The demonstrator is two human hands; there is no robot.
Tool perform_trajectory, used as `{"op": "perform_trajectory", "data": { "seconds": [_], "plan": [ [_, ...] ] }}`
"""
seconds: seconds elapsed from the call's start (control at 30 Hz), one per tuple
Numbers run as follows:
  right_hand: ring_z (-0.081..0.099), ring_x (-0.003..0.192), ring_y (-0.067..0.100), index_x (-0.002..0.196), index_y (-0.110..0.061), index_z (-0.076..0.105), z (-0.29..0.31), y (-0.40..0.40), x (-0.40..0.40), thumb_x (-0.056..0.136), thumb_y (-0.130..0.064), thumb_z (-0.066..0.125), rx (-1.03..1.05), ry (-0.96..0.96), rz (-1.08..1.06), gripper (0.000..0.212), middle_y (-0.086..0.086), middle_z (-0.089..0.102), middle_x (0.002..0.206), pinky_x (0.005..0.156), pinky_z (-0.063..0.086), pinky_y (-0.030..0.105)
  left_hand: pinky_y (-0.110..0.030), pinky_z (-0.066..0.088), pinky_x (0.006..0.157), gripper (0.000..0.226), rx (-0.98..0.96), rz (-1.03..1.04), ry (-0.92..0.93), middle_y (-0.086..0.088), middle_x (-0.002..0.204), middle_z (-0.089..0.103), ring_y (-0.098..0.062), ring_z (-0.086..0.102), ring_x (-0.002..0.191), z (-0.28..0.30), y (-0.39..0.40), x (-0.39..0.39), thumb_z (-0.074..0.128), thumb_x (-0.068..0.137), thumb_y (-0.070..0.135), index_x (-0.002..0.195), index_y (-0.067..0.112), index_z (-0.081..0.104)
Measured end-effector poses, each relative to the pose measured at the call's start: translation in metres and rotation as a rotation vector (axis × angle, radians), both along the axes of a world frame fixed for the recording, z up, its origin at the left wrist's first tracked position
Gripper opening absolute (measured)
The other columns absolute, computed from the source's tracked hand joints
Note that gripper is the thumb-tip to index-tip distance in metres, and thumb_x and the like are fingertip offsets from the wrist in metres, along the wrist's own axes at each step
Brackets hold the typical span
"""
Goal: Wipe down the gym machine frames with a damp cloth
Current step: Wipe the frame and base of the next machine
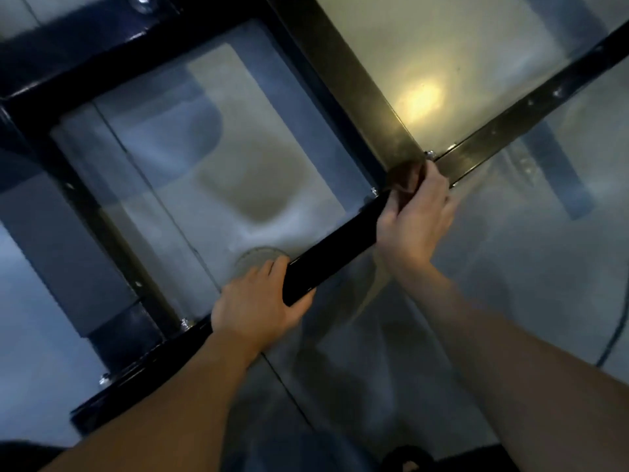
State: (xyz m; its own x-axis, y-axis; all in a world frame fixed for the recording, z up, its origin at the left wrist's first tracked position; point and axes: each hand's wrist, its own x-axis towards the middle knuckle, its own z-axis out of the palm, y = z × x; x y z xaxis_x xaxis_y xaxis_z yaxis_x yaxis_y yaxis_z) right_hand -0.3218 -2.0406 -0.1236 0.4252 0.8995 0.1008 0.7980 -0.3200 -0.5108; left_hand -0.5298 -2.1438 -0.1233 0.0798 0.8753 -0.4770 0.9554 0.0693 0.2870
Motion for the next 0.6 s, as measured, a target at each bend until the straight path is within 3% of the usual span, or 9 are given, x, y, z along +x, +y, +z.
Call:
{"op": "perform_trajectory", "data": {
  "seconds": [0.2, 0.37, 0.43, 0.53, 0.6],
  "plan": [
    [0.047, 0.105, 0.03, 0.139, -0.023, 0.053, 0.002, -0.04, -0.026, 0.078, -0.017, 0.071, -0.022, -0.094, 0.51, 0.064, -0.003, 0.057, 0.133, 0.09, 0.041, 0.046, -0.041, 0.053, 0.08, 0.053, -0.043, 0.086, 0.021, 0.006, 0.116, 0.067, -0.028, 0.067, 0.103, 0.009, 0.002, 0.004, 0.05, 0.087, 0.072, 0.123, 0.033, 0.051],
    [0.048, 0.101, 0.026, 0.14, -0.022, 0.053, -0.007, -0.041, -0.022, 0.081, -0.022, 0.073, 0.034, -0.149, 0.558, 0.062, -0.002, 0.059, 0.129, 0.086, 0.041, 0.043, -0.037, 0.048, 0.076, 0.045, 0.025, 0.052, 0.022, 0.01, 0.11, 0.067, -0.021, 0.066, 0.1, 0.003, 0.0, 0.002, 0.049, 0.087, 0.073, 0.116, 0.038, 0.046],
    [0.05, 0.104, 0.028, 0.143, -0.021, 0.051, -0.008, -0.034, -0.002, 0.084, -0.024, 0.072, 0.062, -0.179, 0.487, 0.062, 0.0, 0.058, 0.128, 0.089, 0.044, 0.045, -0.038, 0.051, 0.078, 0.052, 0.082, 0.052, 0.006, 0.011, 0.114, 0.067, -0.021, 0.066, 0.103, -0.002, -0.002, 0.002, 0.046, 0.086, 0.079, 0.12, 0.039, 0.048],
    [0.049, 0.117, 0.032, 0.148, -0.017, 0.044, -0.002, 0.001, 0.015, 0.091, -0.019, 0.07, 0.016, -0.052, 0.085, 0.063, 0.005, 0.055, 0.136, 0.103, 0.043, 0.051, -0.038, 0.051, 0.079, 0.055, 0.123, 0.033, 0.007, 0.01, 0.116, 0.066, -0.02, 0.065, 0.106, -0.009, -0.004, 0.0, 0.044, 0.086, 0.081, 0.117, 0.037, 0.049],
    [0.047, 0.123, 0.034, 0.15, -0.017, 0.042, 0.006, 0.014, 0.01, 0.093, -0.016, 0.069, -0.039, -0.039, 0.033, 0.063, 0.005, 0.053, 0.142, 0.108, 0.04, 0.052, -0.038, 0.051, 0.078, 0.055, 0.136, 0.019, 0.023, 0.01, 0.116, 0.066, -0.02, 0.065, 0.106, -0.01, -0.003, 0.0, 0.043, 0.086, 0.081, 0.116, 0.036, 0.05]
  ]
}}
